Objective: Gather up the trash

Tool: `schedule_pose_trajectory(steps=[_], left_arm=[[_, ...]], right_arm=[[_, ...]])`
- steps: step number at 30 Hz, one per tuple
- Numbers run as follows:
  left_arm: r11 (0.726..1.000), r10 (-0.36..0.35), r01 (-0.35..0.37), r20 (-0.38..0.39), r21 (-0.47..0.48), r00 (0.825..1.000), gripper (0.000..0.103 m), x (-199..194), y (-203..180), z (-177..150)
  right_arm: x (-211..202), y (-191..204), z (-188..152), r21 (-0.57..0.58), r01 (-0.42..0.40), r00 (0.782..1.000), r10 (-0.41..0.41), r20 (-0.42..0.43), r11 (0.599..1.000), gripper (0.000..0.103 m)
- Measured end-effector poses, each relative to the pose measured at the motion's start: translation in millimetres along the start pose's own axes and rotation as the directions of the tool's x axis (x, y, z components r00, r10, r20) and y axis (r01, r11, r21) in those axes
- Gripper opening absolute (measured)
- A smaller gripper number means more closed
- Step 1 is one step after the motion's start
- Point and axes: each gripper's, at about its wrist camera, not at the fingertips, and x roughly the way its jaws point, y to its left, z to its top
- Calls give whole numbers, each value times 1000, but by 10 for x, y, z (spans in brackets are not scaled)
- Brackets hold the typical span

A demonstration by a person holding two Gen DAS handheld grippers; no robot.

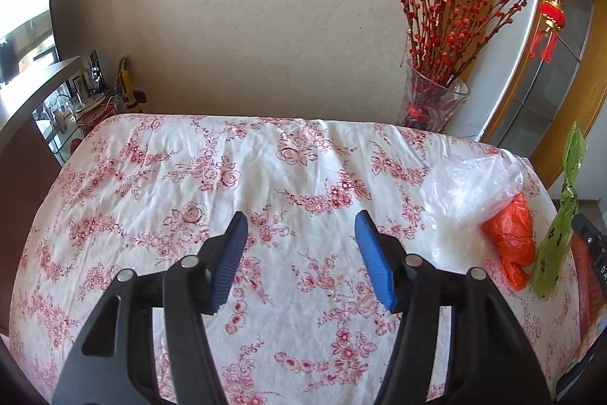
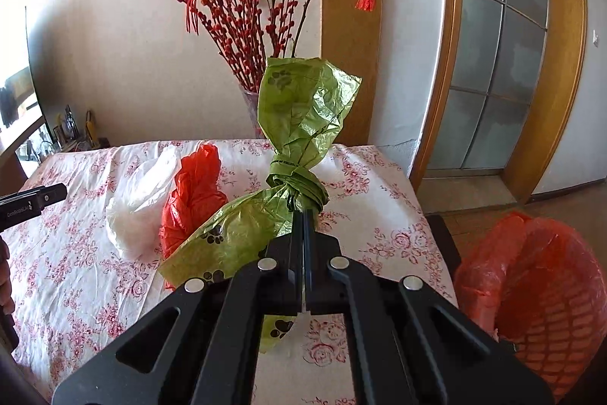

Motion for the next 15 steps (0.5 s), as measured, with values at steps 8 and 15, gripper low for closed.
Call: schedule_pose_trajectory(steps=[8, 15], left_arm=[[999, 45, -45, -41, -11, 998, 61, 249, 103, 93], [998, 51, -53, -72, -23, 996, 62, 363, 170, 76]], right_arm=[[385, 69, 19, 22, -39, 993, 41, -115, 999, 1], [462, 41, -34, 37, -27, 988, 32, -153, 999, 3]])
